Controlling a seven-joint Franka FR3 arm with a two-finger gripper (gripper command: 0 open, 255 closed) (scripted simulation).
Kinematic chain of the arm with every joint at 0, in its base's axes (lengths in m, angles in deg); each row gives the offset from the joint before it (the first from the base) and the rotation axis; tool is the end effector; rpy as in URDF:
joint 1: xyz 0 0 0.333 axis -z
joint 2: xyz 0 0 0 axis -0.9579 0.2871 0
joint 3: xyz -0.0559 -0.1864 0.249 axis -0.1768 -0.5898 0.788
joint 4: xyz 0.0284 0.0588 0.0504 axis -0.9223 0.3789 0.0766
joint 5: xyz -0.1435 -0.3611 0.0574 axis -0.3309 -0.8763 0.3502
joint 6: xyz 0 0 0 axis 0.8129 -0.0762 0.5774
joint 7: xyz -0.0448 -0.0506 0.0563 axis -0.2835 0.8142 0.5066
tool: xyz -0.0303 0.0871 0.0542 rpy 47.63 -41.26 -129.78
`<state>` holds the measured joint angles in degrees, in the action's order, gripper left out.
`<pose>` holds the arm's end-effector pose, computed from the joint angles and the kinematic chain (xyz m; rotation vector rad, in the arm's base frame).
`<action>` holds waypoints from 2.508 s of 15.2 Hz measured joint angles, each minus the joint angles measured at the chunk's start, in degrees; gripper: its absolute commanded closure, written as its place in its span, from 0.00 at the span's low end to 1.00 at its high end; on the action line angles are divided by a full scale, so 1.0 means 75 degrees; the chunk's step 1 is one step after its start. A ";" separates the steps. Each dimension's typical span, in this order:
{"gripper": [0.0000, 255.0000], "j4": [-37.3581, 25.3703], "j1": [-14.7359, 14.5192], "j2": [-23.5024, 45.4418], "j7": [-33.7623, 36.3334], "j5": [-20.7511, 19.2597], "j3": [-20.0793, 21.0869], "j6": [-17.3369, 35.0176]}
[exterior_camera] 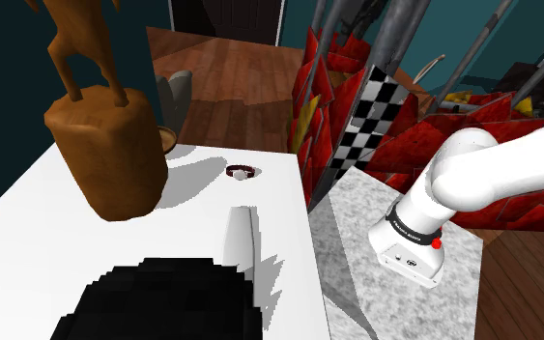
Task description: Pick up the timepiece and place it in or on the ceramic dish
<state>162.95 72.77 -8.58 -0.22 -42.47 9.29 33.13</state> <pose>0.3100 0.0196 0.6414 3.1086 0.0123 0.3315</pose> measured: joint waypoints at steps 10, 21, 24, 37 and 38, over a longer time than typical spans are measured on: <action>0.00 0.0567 -0.0494 0.1125 0.0080 0.0216 0.0762 0.1449; 0.00 0.0713 -0.1038 0.3119 0.0351 0.0170 0.1887 0.3239; 0.00 0.0595 -0.1121 0.3803 0.0460 0.0009 0.2181 0.3689; 0.00 0.0317 -0.1294 0.5950 0.1195 -0.1005 0.2882 0.5142; 0.00 0.0348 -0.1276 0.6030 0.1216 -0.1066 0.2869 0.5246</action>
<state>165.56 63.20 36.64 8.90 -50.47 30.80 72.48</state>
